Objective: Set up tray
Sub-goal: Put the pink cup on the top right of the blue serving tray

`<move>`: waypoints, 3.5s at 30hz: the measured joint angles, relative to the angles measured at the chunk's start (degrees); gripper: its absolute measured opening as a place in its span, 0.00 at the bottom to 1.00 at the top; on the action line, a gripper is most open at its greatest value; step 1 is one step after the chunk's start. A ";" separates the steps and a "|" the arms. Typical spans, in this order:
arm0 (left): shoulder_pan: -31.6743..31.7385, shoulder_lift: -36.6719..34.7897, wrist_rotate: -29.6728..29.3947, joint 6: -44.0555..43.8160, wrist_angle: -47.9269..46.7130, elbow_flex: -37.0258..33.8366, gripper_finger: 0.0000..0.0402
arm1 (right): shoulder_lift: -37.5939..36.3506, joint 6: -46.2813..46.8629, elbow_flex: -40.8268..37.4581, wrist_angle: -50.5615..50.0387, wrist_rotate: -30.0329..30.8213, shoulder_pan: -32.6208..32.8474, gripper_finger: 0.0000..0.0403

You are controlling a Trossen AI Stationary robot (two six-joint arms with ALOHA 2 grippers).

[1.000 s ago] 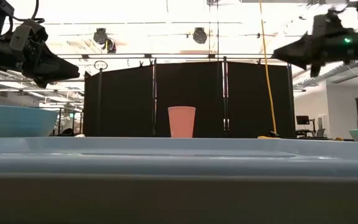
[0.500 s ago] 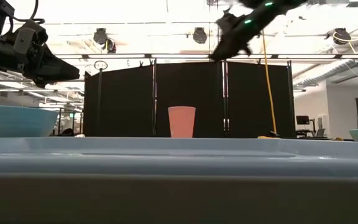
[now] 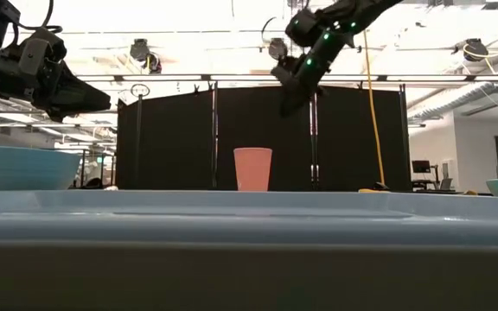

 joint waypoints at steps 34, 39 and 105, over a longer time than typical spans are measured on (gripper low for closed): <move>0.00 1.79 0.20 -2.80 -0.02 0.00 0.36 | 10.64 1.73 2.85 -3.54 0.12 5.87 0.46; 0.00 1.79 0.20 -2.82 -0.02 0.00 0.36 | 10.64 2.00 2.83 -3.45 0.12 5.87 0.44; 0.02 1.77 0.03 -4.33 0.02 0.00 0.36 | -9.62 19.68 -12.55 -13.99 -5.37 34.00 0.00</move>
